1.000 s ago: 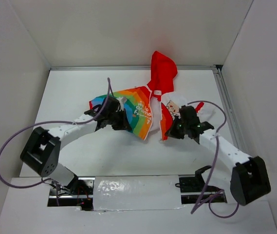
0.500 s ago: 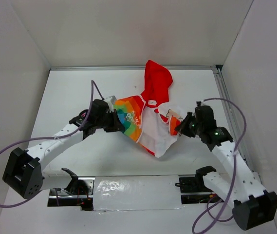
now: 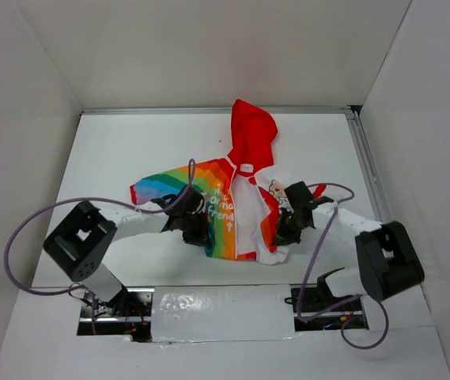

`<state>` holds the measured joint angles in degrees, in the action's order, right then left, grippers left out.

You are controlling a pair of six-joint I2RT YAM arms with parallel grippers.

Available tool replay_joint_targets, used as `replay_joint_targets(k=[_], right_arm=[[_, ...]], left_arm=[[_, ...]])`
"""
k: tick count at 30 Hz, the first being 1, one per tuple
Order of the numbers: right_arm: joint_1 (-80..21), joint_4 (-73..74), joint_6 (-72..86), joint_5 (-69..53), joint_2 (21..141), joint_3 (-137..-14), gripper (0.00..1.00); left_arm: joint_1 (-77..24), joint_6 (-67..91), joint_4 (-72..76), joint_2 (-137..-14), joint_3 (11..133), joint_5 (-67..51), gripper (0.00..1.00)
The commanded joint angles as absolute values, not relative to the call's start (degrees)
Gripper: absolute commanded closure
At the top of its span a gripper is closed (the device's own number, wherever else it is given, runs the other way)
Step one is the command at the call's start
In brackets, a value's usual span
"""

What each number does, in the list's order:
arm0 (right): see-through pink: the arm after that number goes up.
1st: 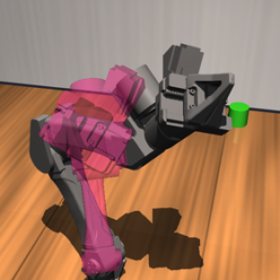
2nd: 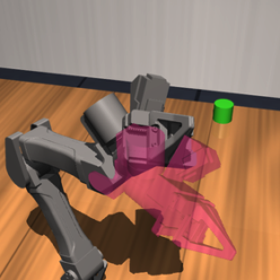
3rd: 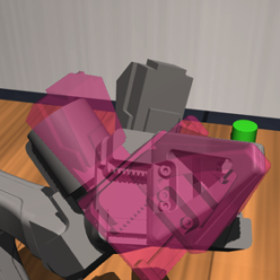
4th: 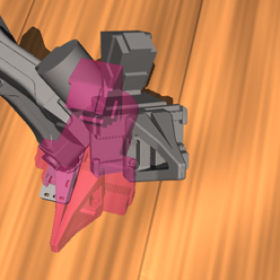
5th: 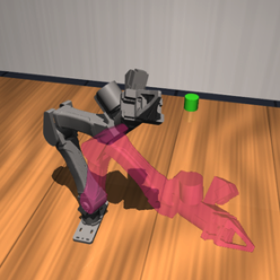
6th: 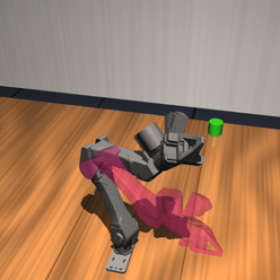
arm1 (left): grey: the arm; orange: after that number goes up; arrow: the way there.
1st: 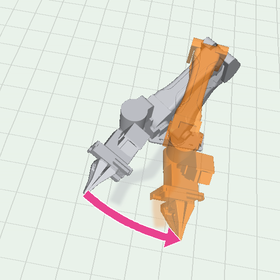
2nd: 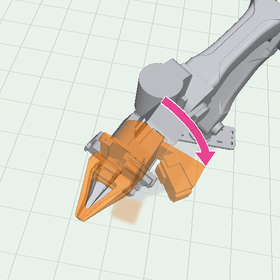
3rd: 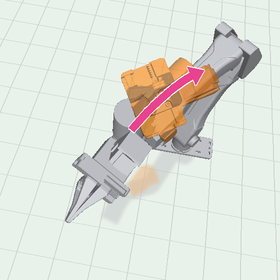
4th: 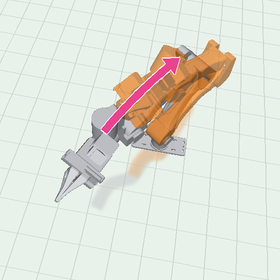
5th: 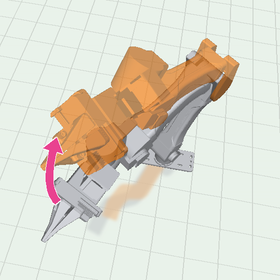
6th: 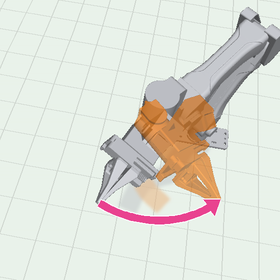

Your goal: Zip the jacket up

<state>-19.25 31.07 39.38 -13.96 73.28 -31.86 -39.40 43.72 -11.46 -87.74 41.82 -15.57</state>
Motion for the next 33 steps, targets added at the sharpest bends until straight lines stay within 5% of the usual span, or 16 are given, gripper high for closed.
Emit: replay_joint_targets(k=[1,9,13,19,21,24,28,33], right_arm=[[-19.1,24.5,40.0,-8.2,81.0,-38.1,1.00],[-14.6,20.5,36.8,-2.4,97.7,-60.9,1.00],[-12.7,21.6,31.6,-13.2,98.1,-68.9,1.00],[-12.9,24.4,30.9,-29.9,82.4,-57.4,0.99],[-13.1,26.3,31.5,-26.7,77.1,-49.2,0.87],[-12.6,30.6,35.3,-14.2,74.2,-41.1,0.68],[-12.8,35.4,37.4,-3.3,71.7,-39.3,0.41],[-18.5,36.6,34.2,1.2,66.1,-44.6,0.14]], left_arm=[[-38.6,44.2,-9.2,-94.8,47.5,-13.9,1.00],[-26.5,39.6,-7.8,-106.2,63.8,-14.4,1.00],[-22.6,37.4,-11.2,-107.4,71.4,-13.1,1.00],[-22.9,36.7,-9.8,-100.3,65.3,-15.2,1.00],[-22.8,37.4,-10.3,-98.3,62.4,-15.2,0.92],[-22.8,38.5,-13.1,-96.5,60.4,-13.4,0.64],[-23.2,38.8,-16.7,-92.6,58.3,-9.8,0.01],[-25.1,38.9,-20.4,-88.2,58.6,-4.9,0.01]])
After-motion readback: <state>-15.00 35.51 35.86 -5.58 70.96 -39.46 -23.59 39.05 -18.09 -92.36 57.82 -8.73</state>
